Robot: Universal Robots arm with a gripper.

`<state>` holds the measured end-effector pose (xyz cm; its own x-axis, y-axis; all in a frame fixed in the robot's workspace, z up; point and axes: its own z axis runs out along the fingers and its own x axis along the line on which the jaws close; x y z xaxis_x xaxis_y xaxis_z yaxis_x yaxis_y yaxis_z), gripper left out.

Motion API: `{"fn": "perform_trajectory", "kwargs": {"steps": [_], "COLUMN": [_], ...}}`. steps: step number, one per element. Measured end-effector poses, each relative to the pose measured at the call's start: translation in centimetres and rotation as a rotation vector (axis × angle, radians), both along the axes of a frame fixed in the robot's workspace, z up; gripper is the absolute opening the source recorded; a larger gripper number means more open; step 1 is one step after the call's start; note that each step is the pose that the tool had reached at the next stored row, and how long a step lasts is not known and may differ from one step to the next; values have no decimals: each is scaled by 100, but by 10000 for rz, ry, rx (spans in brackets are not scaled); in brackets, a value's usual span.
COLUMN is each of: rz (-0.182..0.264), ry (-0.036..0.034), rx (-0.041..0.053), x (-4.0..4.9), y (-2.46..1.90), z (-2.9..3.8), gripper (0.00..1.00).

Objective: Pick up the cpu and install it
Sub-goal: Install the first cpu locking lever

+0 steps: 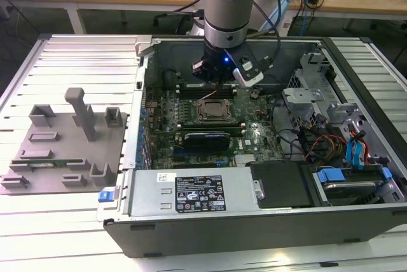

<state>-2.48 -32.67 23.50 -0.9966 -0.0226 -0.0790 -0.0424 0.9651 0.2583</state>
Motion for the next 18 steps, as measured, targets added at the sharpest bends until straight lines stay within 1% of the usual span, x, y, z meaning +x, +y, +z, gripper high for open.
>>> {"fn": "perform_trajectory", "kwargs": {"steps": [2,6,10,13,18], "rz": [-147,-171,-249,-300,-386], "ry": [1,-2,-3,-3,-3], "rx": [0,1,-3,-4,-4], "x": [-10,-91,-130,-140,-146], "y": [0,0,0,3,59], "z": [-27,-52,-101,-107,-112], "gripper": [11,11,11,11,11]}}
